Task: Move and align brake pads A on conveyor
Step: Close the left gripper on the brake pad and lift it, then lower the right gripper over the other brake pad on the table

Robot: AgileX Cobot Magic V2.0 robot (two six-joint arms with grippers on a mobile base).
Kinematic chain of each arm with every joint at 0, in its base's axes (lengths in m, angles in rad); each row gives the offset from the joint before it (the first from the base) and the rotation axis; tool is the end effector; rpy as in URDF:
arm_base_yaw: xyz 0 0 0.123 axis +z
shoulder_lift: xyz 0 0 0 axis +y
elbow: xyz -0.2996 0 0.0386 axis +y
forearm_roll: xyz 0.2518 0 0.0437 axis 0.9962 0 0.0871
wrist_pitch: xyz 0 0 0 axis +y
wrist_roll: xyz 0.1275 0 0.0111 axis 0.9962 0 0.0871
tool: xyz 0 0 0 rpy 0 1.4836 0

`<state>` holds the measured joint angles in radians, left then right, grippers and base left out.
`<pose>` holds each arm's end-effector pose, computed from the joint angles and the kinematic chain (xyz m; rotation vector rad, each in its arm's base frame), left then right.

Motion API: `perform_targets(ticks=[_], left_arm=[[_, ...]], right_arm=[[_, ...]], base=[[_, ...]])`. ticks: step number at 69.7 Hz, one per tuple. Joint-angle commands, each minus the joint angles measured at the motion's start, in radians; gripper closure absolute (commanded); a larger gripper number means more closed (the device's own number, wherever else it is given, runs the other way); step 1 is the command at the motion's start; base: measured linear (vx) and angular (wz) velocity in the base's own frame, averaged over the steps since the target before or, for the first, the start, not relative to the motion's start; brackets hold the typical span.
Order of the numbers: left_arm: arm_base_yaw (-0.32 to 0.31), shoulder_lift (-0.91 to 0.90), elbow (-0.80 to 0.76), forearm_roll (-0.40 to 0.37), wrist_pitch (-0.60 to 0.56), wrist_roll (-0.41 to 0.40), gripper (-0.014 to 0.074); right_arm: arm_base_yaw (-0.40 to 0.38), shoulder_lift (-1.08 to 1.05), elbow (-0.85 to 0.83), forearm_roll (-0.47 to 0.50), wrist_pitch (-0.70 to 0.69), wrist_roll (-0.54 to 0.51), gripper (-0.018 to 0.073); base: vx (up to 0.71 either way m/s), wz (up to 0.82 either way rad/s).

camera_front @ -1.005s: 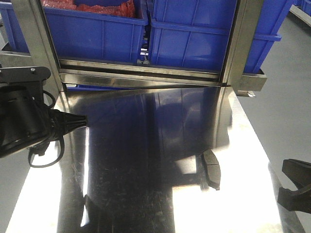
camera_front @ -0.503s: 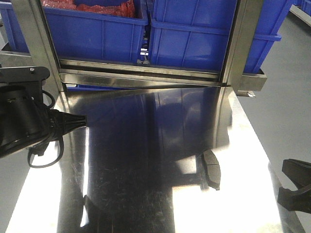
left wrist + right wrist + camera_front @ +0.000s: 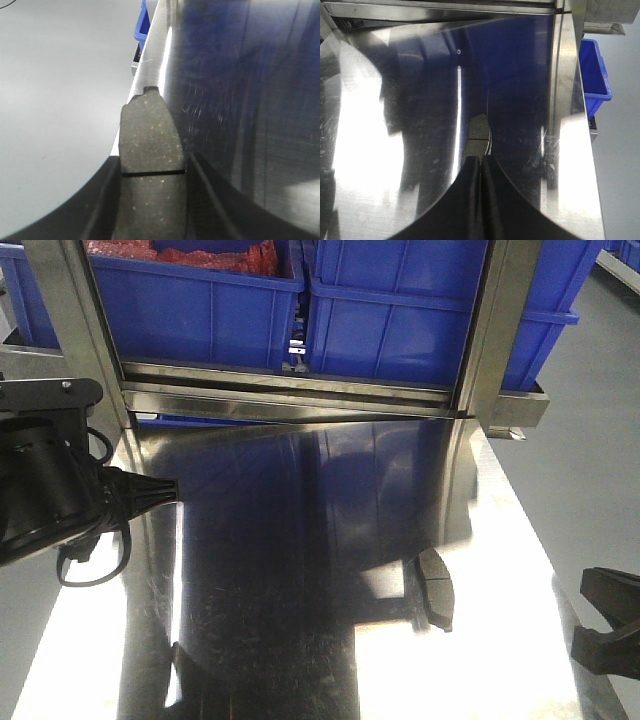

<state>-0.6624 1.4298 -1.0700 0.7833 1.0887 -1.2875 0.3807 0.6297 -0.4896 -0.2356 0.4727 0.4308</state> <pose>0.2721 -0.1107 0.2839 -0.3859 2.3801 0.3090 0.1413 0.0419 0.2761 -0.1028 2.0895 0.2547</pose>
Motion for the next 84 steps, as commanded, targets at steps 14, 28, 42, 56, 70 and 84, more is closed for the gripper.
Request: perform_targets(ticks=[14, 28, 42, 56, 70, 84], left_arm=[[0.001, -0.035, -0.026, 0.064, 0.000, -0.004, 0.0443], [0.001, -0.035, -0.026, 0.064, 0.000, -0.004, 0.0443], [0.001, -0.035, -0.026, 0.064, 0.000, -0.004, 0.0443], [0.001, -0.035, -0.026, 0.064, 0.000, -0.004, 0.0443], [0.001, -0.035, -0.026, 0.064, 0.000, -0.004, 0.0443], [0.001, -0.035, -0.026, 0.064, 0.000, -0.004, 0.0443]], right_arm=[[-0.001, 0.000, -0.028, -0.016, -0.072, -0.003, 0.0568], [-0.001, 0.000, -0.028, -0.017, -0.075, -0.003, 0.0490], [-0.001, 0.000, -0.028, -0.023, -0.071, -0.026, 0.0137], [-0.001, 0.000, -0.028, -0.023, -0.069, -0.026, -0.0169], [-0.001, 0.079, -0.063, -0.009, -0.038, 0.005, -0.0155], [-0.001, 0.333, -0.183, -0.020, 0.008, 0.005, -0.0147]], base=[[0.00, 0.00], [0.00, 0.00], [0.00, 0.00], [0.00, 0.00], [0.00, 0.00], [0.00, 0.00]])
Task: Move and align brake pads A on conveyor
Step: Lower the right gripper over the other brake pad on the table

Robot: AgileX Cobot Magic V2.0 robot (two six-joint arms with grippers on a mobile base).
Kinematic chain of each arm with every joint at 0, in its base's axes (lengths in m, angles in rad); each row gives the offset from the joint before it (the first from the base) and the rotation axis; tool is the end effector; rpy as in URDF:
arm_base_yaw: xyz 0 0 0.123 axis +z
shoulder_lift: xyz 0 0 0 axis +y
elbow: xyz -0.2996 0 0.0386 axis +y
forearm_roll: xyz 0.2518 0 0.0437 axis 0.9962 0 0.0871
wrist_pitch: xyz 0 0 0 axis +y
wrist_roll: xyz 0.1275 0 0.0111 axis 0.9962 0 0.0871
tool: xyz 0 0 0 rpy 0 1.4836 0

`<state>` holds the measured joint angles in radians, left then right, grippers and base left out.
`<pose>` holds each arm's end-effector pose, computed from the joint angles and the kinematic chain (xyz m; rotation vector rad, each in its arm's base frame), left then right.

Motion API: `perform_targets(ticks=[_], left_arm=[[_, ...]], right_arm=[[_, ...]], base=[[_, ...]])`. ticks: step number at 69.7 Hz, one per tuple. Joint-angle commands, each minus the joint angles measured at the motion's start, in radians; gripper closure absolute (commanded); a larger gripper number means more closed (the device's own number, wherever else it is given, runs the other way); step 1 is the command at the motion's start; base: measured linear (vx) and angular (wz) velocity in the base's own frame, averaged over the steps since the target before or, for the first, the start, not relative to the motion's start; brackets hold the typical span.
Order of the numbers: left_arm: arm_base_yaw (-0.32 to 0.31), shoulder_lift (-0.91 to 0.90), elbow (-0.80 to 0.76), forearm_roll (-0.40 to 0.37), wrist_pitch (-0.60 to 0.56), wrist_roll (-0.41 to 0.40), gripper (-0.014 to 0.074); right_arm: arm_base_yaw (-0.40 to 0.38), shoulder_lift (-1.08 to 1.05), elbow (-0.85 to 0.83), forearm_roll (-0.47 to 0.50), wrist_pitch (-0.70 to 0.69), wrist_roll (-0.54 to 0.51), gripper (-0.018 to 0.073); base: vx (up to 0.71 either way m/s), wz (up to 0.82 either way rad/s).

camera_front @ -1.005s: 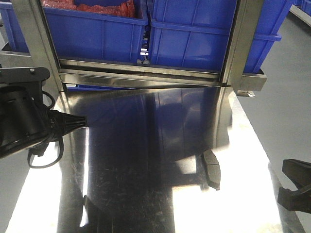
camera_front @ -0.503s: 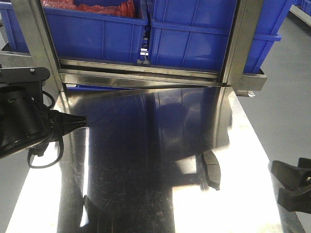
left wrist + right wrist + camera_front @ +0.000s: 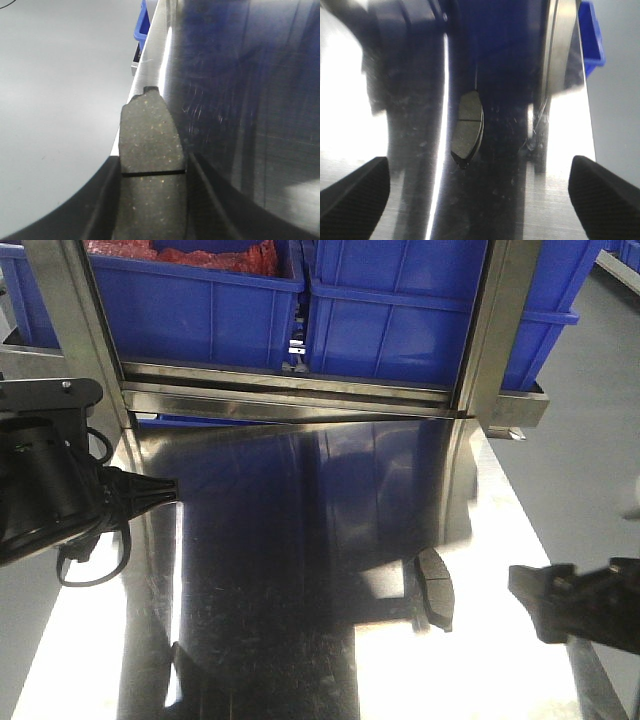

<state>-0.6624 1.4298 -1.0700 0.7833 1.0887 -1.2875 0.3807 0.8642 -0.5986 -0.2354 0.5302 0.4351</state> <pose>0.2721 -0.1107 0.2839 -0.3859 2.3801 0.3090 0.1790 0.0554 0.2704 -0.1070 2.2661 0.1912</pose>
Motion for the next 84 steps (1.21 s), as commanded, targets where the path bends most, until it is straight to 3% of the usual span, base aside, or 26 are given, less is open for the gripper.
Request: perform_targets(ticks=[1, 20, 40, 84], left_arm=[[0.001, -0.035, -0.026, 0.064, 0.000, -0.004, 0.0443], [0.001, -0.035, -0.026, 0.064, 0.000, -0.004, 0.0443], [0.001, -0.035, -0.026, 0.064, 0.000, -0.004, 0.0443], [0.001, -0.035, -0.026, 0.064, 0.000, -0.004, 0.0443]], right_arm=[[-0.001, 0.129, -0.082, -0.020, -0.051, 0.003, -0.0147], [0.002, 0.470, -0.252, -0.015, -0.033, 0.057, -0.0137], [0.061, 0.705, -0.394, -0.022, 0.003, 0.134, -0.0125], [0.059, 0.883, -0.416, -0.076, -0.069, 0.181, -0.0075]], base=[[0.00, 0.00], [0.00, 0.00], [0.00, 0.00], [0.00, 0.00]])
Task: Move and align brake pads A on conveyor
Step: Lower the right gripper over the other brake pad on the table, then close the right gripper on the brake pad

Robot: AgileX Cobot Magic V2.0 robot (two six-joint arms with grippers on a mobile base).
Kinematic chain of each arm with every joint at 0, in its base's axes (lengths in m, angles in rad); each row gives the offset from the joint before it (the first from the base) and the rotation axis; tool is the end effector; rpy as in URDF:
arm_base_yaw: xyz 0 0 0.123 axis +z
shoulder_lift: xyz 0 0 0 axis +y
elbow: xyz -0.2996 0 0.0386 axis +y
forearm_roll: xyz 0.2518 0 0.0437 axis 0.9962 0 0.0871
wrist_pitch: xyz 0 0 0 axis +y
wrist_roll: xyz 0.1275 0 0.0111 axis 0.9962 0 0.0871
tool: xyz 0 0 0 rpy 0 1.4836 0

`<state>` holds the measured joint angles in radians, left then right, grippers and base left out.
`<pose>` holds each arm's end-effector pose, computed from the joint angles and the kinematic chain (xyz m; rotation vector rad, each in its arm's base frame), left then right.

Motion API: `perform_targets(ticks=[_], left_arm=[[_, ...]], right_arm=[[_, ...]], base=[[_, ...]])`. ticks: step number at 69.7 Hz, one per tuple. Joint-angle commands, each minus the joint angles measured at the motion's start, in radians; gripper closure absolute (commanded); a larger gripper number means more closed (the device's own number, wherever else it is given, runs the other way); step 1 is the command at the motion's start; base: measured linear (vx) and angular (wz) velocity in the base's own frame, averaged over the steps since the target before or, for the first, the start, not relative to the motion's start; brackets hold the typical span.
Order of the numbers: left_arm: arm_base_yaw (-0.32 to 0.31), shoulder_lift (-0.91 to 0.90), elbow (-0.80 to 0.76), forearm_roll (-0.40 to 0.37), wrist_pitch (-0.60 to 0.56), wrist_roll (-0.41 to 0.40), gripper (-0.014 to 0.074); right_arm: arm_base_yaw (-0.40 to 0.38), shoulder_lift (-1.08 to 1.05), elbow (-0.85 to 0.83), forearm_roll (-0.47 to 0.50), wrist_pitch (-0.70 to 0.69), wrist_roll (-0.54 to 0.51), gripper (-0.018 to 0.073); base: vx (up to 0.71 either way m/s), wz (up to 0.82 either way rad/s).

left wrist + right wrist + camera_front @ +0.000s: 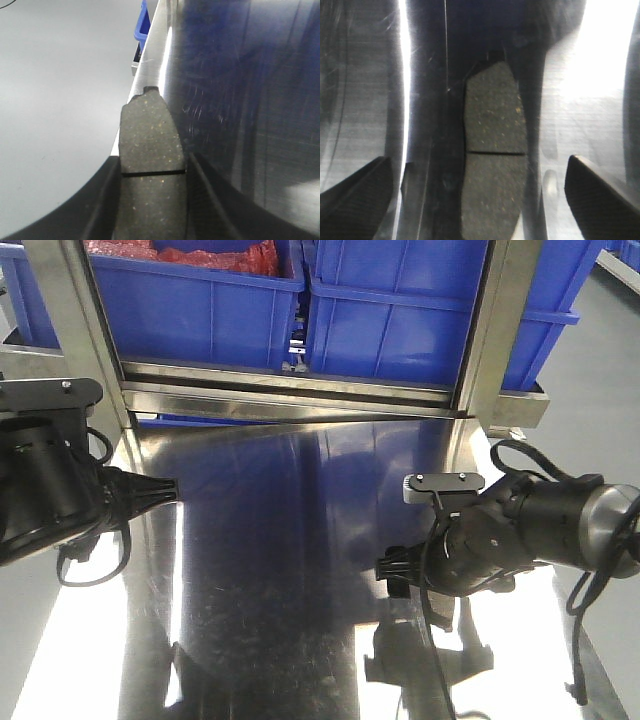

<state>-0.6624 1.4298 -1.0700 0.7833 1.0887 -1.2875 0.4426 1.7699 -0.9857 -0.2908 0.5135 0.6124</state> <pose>0.2721 -0.1107 0.2839 -0.3859 2.3801 0.3090 0.3267 0.1349 0.1444 -0.0796 2.7380 0.0257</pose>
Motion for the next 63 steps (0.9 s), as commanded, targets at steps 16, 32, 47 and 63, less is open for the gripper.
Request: perform_targets(ticks=[16, 32, 47, 63], left_arm=[[0.001, -0.035, -0.026, 0.064, 0.000, -0.004, 0.0443], [0.001, -0.035, -0.026, 0.064, 0.000, -0.004, 0.0443], [0.001, -0.035, -0.026, 0.064, 0.000, -0.004, 0.0443], [0.001, -0.035, -0.026, 0.064, 0.000, -0.004, 0.0443]], right_arm=[[-0.003, 0.002, -0.029, -0.018, -0.085, 0.007, -0.0027], [-0.003, 0.024, -0.029, -0.018, -0.086, 0.016, -0.0015], [-0.003, 0.024, -0.029, -0.018, -0.056, 0.030, 0.0097], [-0.003, 0.023, -0.029, -0.018, -0.032, 0.030, 0.0284]], base=[[0.00, 0.00], [0.00, 0.00], [0.00, 0.00], [0.00, 0.00]])
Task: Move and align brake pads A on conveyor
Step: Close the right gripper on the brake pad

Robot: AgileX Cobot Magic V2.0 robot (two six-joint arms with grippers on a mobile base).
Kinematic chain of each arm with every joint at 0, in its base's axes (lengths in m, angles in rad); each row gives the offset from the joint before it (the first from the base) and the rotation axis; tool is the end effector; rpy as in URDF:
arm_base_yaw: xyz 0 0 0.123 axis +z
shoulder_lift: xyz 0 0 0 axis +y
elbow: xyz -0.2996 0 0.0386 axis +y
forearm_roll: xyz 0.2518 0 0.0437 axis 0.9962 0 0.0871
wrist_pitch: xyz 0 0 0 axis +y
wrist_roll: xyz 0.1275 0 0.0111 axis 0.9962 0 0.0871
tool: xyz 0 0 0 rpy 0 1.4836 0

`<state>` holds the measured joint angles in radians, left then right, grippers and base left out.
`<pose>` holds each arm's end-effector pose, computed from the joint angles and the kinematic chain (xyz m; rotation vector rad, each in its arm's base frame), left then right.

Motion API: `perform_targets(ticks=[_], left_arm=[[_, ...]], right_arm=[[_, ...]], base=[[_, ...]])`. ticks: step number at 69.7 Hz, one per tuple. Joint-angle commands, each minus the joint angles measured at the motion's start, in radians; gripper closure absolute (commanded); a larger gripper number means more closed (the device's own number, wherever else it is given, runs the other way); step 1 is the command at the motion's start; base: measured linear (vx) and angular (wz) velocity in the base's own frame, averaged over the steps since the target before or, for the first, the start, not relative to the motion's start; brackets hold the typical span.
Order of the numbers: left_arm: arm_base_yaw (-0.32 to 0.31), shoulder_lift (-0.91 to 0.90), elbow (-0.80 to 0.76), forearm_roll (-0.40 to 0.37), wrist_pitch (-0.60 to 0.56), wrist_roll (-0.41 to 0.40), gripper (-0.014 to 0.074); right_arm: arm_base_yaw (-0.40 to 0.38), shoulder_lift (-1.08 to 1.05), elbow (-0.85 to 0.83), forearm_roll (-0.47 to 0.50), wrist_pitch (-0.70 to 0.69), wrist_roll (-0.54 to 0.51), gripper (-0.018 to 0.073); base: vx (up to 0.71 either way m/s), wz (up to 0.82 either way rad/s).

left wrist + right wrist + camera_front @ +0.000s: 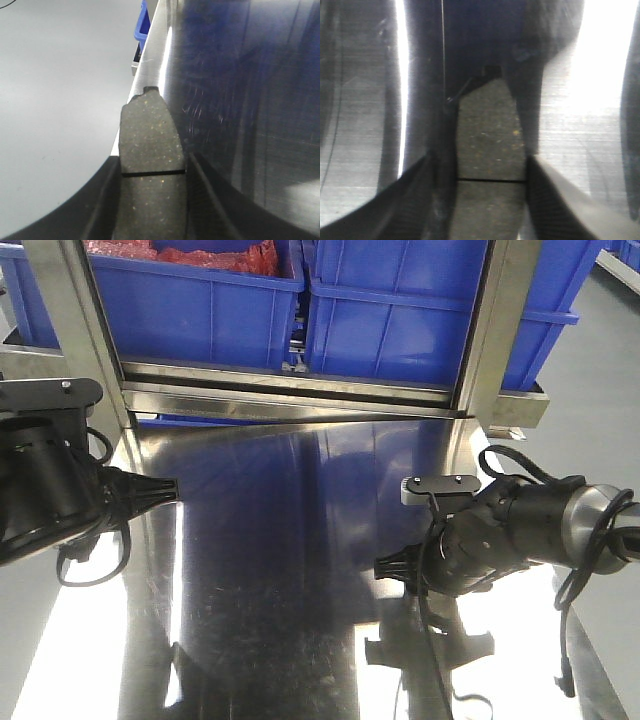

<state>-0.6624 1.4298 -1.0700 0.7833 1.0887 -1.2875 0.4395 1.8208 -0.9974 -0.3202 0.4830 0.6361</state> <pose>0.2721 -0.1107 0.2839 -0.3859 2.3801 0.3090 0.3345 0.1366 0.1308 -0.0841 2.7411 0.0130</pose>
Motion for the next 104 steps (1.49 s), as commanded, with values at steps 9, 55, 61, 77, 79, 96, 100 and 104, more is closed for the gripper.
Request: perform_targets(ticks=[9, 55, 61, 77, 79, 96, 100, 104], left_arm=[[0.001, -0.035, -0.026, 0.064, 0.000, -0.004, 0.0443], [0.001, -0.035, -0.026, 0.064, 0.000, -0.004, 0.0443], [0.001, -0.035, -0.026, 0.064, 0.000, -0.004, 0.0443], [0.001, -0.035, -0.026, 0.064, 0.000, -0.004, 0.0443], [0.001, -0.035, -0.026, 0.064, 0.000, -0.004, 0.0443], [0.001, -0.035, -0.026, 0.064, 0.000, -0.004, 0.0443], [0.001, -0.035, -0.026, 0.064, 0.000, -0.004, 0.0443], [0.001, -0.035, -0.026, 0.064, 0.000, -0.004, 0.0443]], right_arm=[[0.000, -0.037, -0.018, 0.012, -0.002, 0.006, 0.0360], [0.000, -0.099, -0.016, -0.008, -0.004, 0.006, 0.0407], [0.000, -0.099, -0.016, -0.010, -0.003, 0.006, 0.0407], [0.000, -0.099, -0.016, -0.010, -0.003, 0.006, 0.0407], [0.000, -0.099, -0.016, -0.010, -0.003, 0.006, 0.0407], [0.000, -0.099, -0.016, -0.010, -0.003, 0.006, 0.0407], [0.000, -0.099, -0.016, -0.010, -0.003, 0.006, 0.0407], [0.000, -0.099, -0.016, -0.009, -0.003, 0.007, 0.0407]], base=[[0.00, 0.00], [0.00, 0.00], [0.00, 0.00], [0.00, 0.00], [0.00, 0.00], [0.00, 0.00], [0.00, 0.00], [0.00, 0.00]])
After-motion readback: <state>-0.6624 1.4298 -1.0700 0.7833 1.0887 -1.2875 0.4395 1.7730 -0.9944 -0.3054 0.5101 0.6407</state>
